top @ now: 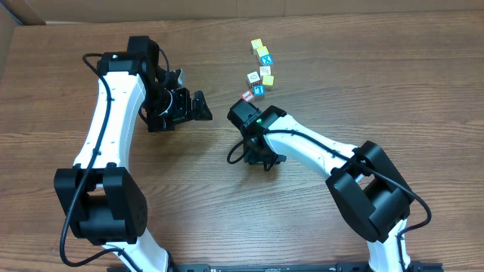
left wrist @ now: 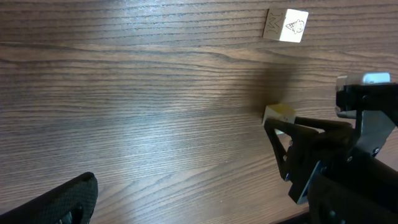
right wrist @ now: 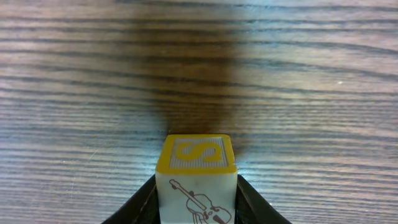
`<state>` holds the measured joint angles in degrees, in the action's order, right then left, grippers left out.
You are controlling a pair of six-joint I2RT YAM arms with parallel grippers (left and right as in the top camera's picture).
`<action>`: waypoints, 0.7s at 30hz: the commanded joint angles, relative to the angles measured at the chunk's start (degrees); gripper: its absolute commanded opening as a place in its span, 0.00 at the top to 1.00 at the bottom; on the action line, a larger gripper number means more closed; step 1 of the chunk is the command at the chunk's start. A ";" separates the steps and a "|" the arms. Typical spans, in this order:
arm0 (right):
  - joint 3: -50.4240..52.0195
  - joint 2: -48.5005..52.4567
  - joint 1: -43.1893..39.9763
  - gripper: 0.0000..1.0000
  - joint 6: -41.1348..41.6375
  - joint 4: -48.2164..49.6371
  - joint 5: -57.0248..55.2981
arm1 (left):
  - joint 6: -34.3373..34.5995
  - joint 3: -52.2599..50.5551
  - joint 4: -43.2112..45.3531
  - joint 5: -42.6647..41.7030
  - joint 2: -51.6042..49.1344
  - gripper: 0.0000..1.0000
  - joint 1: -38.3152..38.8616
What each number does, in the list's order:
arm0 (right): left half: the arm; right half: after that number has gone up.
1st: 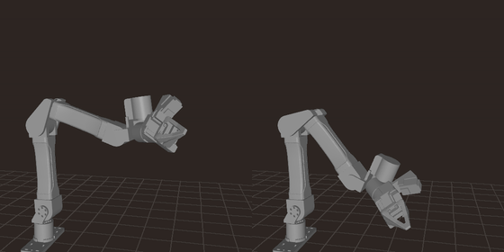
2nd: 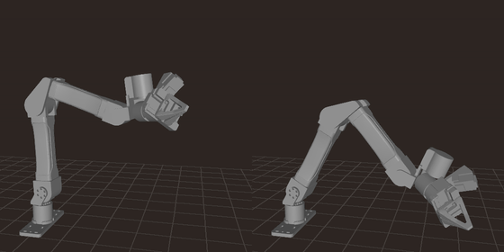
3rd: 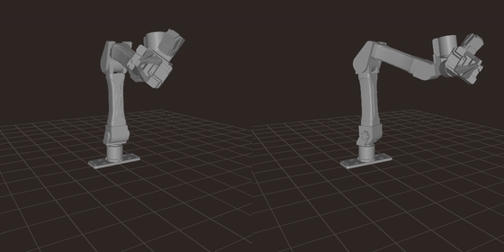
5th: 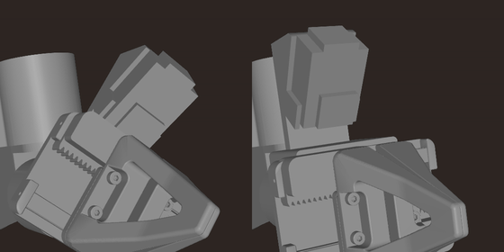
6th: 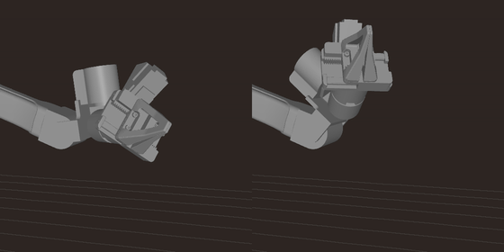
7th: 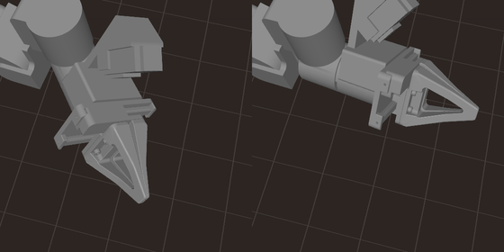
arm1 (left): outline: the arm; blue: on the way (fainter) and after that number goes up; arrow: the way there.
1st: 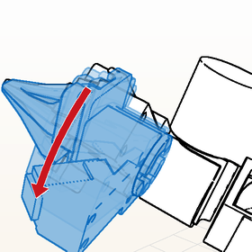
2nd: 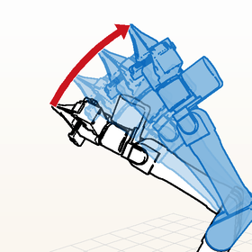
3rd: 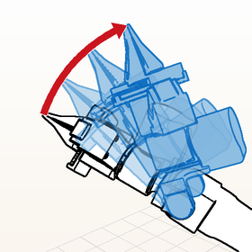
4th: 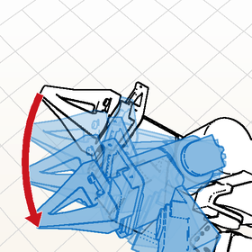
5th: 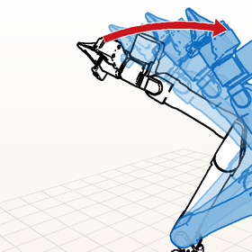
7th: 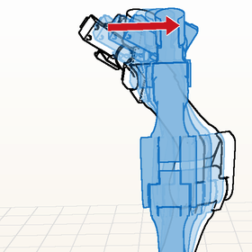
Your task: Flip 4 blocks
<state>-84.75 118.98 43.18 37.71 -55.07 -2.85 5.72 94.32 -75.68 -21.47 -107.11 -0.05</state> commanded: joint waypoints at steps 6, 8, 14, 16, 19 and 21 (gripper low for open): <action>-0.46 -1.11 0.35 0.43 -0.46 0.44 1.90 | -0.39 0.96 -0.11 -0.42 -0.68 0.00 -0.28; -0.74 -1.11 -0.15 0.37 -0.46 0.31 1.90 | -0.37 0.96 -0.11 -0.42 -0.68 0.00 -0.28; -6.62 -1.11 -2.67 0.32 -3.76 -3.23 1.90 | -0.37 0.96 -0.11 -0.39 -0.68 0.00 -0.28; -8.72 -1.11 -3.43 0.24 -6.21 -3.15 1.88 | -0.39 0.96 -0.11 -0.42 -0.68 0.00 -0.28; -10.78 -1.11 -4.44 0.14 -11.50 0.35 0.98 | -0.37 0.96 -0.11 -0.42 -0.68 0.00 -0.28; -10.78 -1.11 -4.98 0.11 -12.68 3.39 -0.15 | -0.37 0.96 -0.11 -0.42 -0.68 0.00 -0.28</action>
<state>-94.04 118.98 38.92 29.80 -53.08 -1.23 5.72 94.32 -75.66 -21.47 -107.11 -0.05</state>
